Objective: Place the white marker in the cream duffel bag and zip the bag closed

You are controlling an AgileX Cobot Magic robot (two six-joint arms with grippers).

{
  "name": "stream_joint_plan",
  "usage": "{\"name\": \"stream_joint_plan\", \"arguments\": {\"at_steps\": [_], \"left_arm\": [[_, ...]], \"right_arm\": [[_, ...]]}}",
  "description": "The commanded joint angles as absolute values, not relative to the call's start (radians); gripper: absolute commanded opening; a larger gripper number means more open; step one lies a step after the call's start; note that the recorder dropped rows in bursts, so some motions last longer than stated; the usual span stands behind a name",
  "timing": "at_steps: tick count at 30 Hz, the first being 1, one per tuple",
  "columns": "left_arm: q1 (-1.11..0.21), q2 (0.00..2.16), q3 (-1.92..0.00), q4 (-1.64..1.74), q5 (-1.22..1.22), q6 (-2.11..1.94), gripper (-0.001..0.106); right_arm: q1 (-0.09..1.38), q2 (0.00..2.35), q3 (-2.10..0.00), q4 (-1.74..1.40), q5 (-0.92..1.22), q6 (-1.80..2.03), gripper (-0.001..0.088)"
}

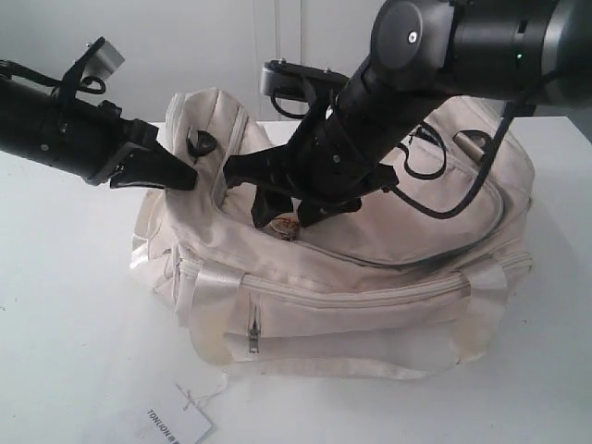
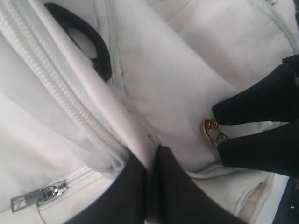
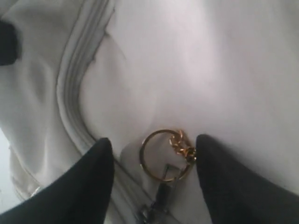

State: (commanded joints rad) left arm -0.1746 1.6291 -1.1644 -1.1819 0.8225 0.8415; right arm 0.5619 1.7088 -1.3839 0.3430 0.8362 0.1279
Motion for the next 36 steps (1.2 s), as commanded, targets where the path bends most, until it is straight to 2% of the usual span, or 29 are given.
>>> {"name": "stream_joint_plan", "arguments": {"at_steps": [7,8,9,11,12,20,36], "left_arm": [[-0.175,1.629,-1.166,-1.346,0.889,0.980,0.000],[-0.175,1.629,-1.166,-1.346,0.889,0.994,0.000],[-0.175,1.629,-1.166,-1.346,0.889,1.001,0.000],[-0.175,1.629,-1.166,-1.346,0.886,1.011,0.000],[-0.175,1.629,-1.166,-1.344,0.887,1.020,0.000],[-0.173,1.629,-1.166,-1.310,0.884,1.024,0.000],[-0.173,1.629,-1.166,-1.171,0.809,1.029,0.000]], "right_arm": [[0.559,1.779,-1.384,0.363,0.885,0.144,0.0518],[0.559,1.791,-1.384,0.363,0.889,0.144,0.0469],[0.559,1.804,-1.384,0.361,0.892,0.144,0.0372],[0.559,1.810,-1.384,0.297,0.901,0.144,0.0071],[0.559,1.810,-1.384,0.267,0.902,0.144,0.0004],[0.558,1.662,-1.385,0.245,0.835,0.144,0.0000],[0.558,1.526,-1.385,0.233,0.934,0.112,0.0000]]}}
